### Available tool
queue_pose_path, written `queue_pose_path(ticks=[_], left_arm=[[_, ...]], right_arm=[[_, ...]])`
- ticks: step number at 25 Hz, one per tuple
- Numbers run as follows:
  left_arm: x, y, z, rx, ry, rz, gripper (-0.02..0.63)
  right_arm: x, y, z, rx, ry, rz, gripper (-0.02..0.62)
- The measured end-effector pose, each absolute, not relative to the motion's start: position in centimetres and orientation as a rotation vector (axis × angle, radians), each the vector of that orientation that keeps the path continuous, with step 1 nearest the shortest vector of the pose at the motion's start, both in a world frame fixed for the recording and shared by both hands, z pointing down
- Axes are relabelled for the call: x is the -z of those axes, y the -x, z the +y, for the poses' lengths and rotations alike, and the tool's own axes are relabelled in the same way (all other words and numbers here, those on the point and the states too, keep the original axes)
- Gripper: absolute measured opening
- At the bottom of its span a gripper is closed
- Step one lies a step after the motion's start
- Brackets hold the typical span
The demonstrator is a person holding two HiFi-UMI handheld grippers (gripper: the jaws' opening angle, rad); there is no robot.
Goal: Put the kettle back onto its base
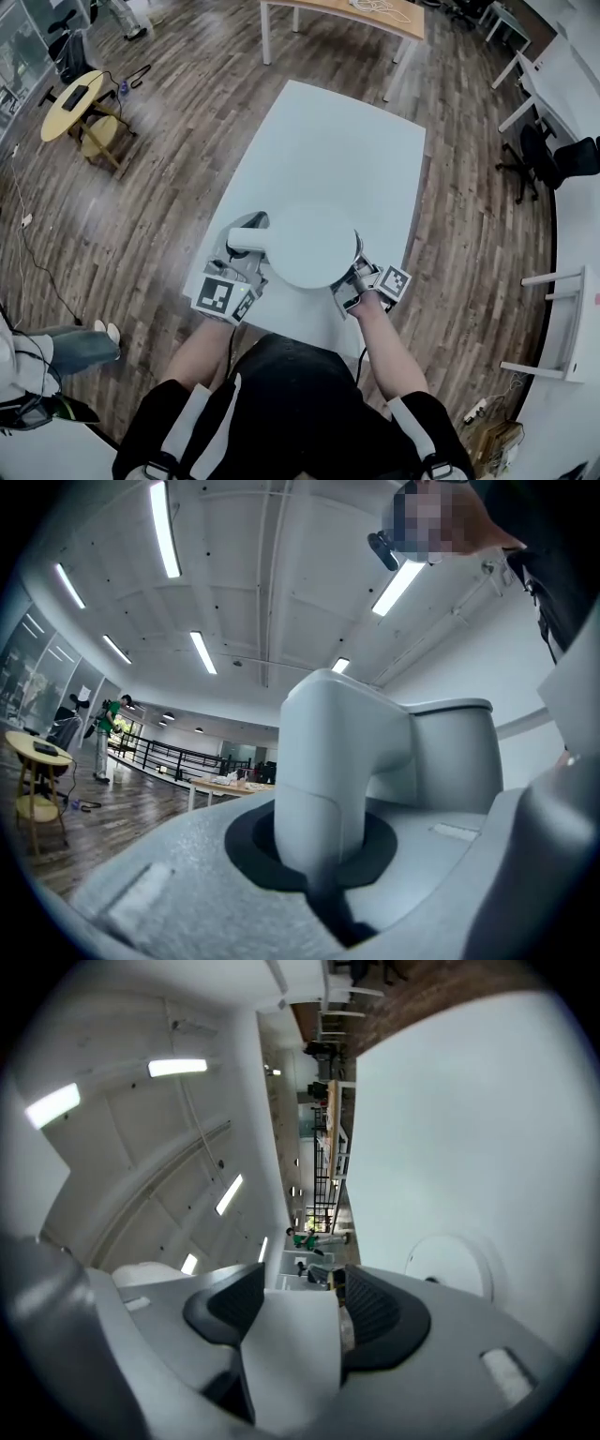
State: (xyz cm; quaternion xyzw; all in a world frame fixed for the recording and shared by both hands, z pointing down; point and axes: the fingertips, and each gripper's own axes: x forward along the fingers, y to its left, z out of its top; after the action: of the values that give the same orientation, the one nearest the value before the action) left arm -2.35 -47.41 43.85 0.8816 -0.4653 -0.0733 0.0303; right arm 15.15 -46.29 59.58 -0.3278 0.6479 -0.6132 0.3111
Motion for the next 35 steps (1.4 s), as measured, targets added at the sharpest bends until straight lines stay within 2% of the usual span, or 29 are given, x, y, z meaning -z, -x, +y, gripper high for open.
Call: queue_pose_path(ticks=[6, 11, 15, 22, 35], left_arm=[[-45.5, 2.6, -49.6, 0.216, -2.659, -1.502, -0.002], [-45.8, 2.3, -51.0, 0.172, -2.689, -1.529, -0.002], [-47.2, 1.7, -51.4, 0.122, -2.688, -1.533, -0.002], [-49.7, -0.6, -51.9, 0.04, -2.791, -1.457, 0.0], [-52.5, -2.1, -52.4, 0.02, -2.814, -1.375, 0.002]], right_arm=[[-55.2, -17.7, -48.0, 1.272, 1.21, 2.086, 0.239], [-50.6, -17.9, -50.1, 1.061, 1.256, 2.151, 0.137], [-49.1, -16.3, -51.0, 1.071, 1.165, 2.125, 0.104], [-52.8, -17.5, -51.6, 1.151, 1.254, 2.048, 0.024], [-56.0, -18.5, -51.4, 1.214, 1.282, 2.025, -0.005]])
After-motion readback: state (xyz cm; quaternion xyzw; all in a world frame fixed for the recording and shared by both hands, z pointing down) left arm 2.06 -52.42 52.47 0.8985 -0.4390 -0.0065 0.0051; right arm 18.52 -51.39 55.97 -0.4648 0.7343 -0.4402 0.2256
